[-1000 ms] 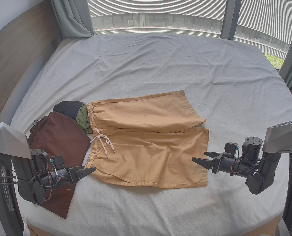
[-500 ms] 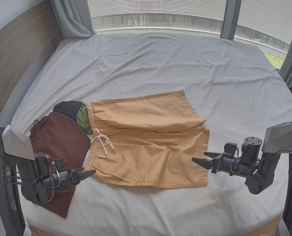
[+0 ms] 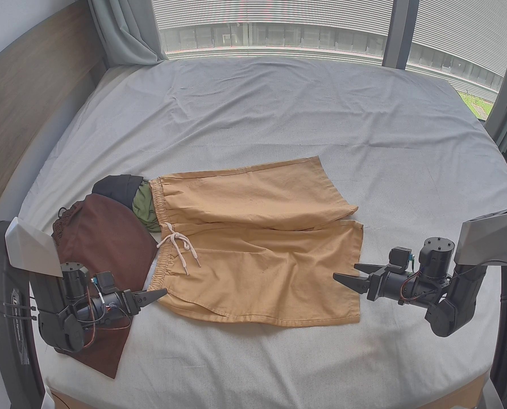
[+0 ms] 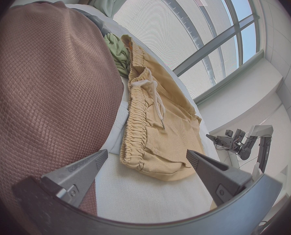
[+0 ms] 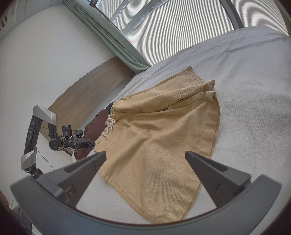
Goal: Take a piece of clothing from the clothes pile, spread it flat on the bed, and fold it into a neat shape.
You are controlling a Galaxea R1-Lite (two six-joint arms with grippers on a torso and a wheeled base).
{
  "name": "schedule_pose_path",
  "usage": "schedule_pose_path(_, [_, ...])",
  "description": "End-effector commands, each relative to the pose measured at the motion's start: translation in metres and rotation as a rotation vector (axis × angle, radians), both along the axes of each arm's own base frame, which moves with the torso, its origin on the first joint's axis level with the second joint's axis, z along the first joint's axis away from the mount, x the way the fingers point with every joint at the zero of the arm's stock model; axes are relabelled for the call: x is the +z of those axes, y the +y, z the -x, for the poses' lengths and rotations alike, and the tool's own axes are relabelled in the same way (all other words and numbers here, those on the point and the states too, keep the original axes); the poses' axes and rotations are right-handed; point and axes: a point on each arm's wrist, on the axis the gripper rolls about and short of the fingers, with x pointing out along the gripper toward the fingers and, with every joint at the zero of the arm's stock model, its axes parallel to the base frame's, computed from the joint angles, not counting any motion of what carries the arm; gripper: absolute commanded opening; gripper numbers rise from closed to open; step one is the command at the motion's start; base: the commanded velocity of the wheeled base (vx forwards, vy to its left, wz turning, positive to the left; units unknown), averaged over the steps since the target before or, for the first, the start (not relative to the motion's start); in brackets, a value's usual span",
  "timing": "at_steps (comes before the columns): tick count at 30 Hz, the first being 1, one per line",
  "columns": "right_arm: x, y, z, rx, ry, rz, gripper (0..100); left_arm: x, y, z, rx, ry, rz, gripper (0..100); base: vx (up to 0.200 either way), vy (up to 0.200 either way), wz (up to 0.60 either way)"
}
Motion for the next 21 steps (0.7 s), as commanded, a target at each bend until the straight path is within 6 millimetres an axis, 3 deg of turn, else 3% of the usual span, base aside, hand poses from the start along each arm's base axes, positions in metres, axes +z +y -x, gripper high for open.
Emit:
schedule_pose_path(1, [-0.0006, 0.0006, 0.0002, 0.002, 0.002, 0.000, 100, -0.0002, -0.0026, -0.0011, -0.003, 0.007, 0.011, 100, 0.000, 0.000, 0.00])
schedule_pose_path(14, [-0.0014, 0.0006, -0.0002, 0.001, 0.003, 0.001, 100, -0.0073, -0.0083, -0.0037, -0.004, 0.021, 0.006, 100, 0.000, 0.000, 0.00])
schedule_pose_path(15, [-0.0014, 0.0001, -0.0003, 0.001, 0.003, 0.000, 100, -0.0073, -0.0077, -0.0051, 0.002, 0.016, 0.003, 0, 0.000, 0.000, 0.00])
schedule_pose_path(21, [-0.0034, -0.0029, 0.0029, 0.001, 0.019, 0.002, 100, -0.0086, -0.0075, -0.0070, 0.003, 0.013, 0.002, 0, 0.000, 0.000, 0.00])
